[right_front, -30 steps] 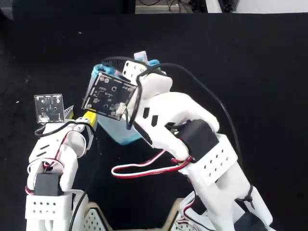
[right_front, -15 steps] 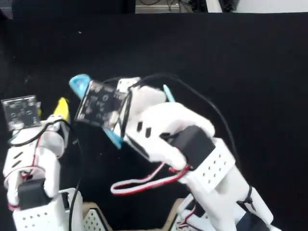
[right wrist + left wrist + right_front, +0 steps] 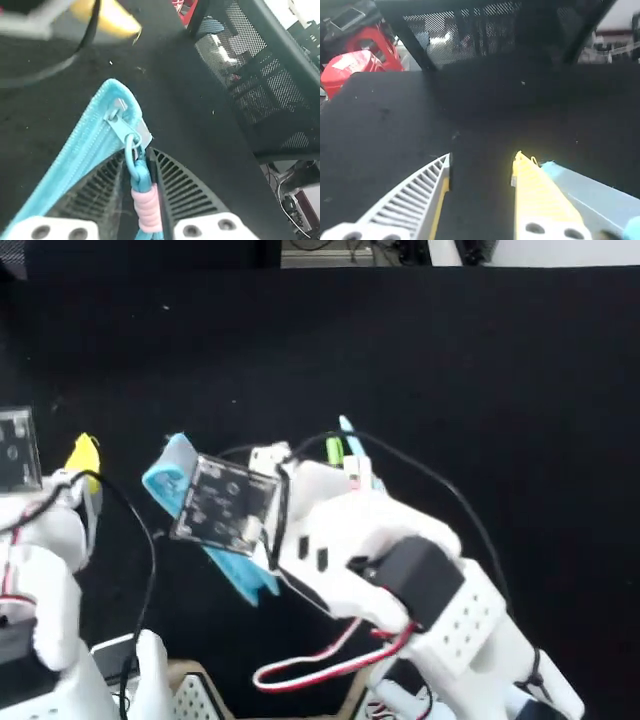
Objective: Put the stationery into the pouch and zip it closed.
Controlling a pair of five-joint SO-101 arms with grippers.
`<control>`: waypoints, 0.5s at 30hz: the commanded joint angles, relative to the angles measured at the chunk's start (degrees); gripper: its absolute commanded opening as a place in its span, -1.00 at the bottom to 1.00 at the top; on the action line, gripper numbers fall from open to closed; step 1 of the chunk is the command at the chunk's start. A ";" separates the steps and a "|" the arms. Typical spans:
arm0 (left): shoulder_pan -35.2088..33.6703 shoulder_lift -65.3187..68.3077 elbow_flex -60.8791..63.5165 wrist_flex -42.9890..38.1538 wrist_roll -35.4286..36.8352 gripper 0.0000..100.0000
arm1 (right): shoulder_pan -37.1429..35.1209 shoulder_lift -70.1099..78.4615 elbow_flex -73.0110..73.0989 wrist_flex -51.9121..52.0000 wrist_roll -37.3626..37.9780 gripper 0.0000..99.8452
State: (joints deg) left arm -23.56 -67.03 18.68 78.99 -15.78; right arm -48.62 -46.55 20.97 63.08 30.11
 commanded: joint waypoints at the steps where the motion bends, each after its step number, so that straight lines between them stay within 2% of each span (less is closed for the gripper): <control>1: 0.84 10.11 -22.20 9.23 -7.12 -0.59 | -0.09 -5.05 4.26 -3.16 -0.44 -0.98; 3: 2.07 13.63 -29.23 13.27 -9.67 -0.59 | -0.26 -7.16 8.04 -5.36 -0.44 -0.98; 7: 9.89 18.37 -38.29 22.33 -11.78 -0.59 | -0.09 -10.95 15.16 -10.99 -0.44 -0.98; 12: 14.46 19.08 -36.53 21.80 -12.40 -0.59 | -0.26 -14.81 20.97 -14.51 -0.70 -0.98; 15: 20.00 18.99 -35.03 21.80 -13.71 -0.59 | -0.09 -15.52 23.43 -16.00 -0.53 -0.98</control>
State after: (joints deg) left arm -9.85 -48.48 -16.40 100.44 -27.65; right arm -48.79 -61.58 42.68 48.57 29.85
